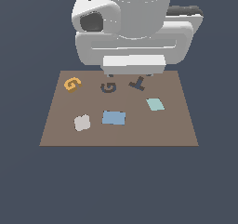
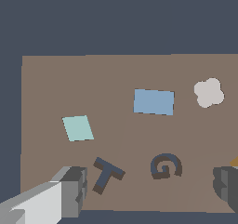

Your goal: Insert a designated object into the corresponding slot on a board.

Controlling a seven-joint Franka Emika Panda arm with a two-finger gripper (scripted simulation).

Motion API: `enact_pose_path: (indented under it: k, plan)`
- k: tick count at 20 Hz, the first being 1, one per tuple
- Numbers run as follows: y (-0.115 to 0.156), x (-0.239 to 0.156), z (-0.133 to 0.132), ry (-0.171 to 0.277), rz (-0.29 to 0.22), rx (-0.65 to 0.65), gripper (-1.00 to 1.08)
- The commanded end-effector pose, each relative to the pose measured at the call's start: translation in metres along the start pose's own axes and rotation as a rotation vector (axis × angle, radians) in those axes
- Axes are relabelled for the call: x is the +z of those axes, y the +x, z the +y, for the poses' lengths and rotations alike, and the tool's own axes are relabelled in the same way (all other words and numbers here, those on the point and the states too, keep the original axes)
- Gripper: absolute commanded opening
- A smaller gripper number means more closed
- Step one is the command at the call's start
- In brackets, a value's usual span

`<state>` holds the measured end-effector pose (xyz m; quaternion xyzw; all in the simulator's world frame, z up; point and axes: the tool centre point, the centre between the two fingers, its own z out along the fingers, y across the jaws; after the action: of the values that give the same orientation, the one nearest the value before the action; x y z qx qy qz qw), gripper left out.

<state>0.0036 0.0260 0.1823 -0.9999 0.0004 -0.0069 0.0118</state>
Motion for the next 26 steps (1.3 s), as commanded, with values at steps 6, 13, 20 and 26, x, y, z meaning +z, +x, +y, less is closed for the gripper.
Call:
enact_pose_path:
  k: [6, 13, 20, 26]
  plan:
    - [0.001, 0.005, 0.008, -0.001, 0.000, 0.032, 1.00]
    - [0.001, 0.027, 0.047, -0.007, 0.000, 0.187, 1.00]
    - [-0.016, 0.068, 0.118, -0.018, 0.000, 0.482, 1.00]
    - [-0.046, 0.101, 0.171, -0.026, -0.001, 0.723, 1.00]
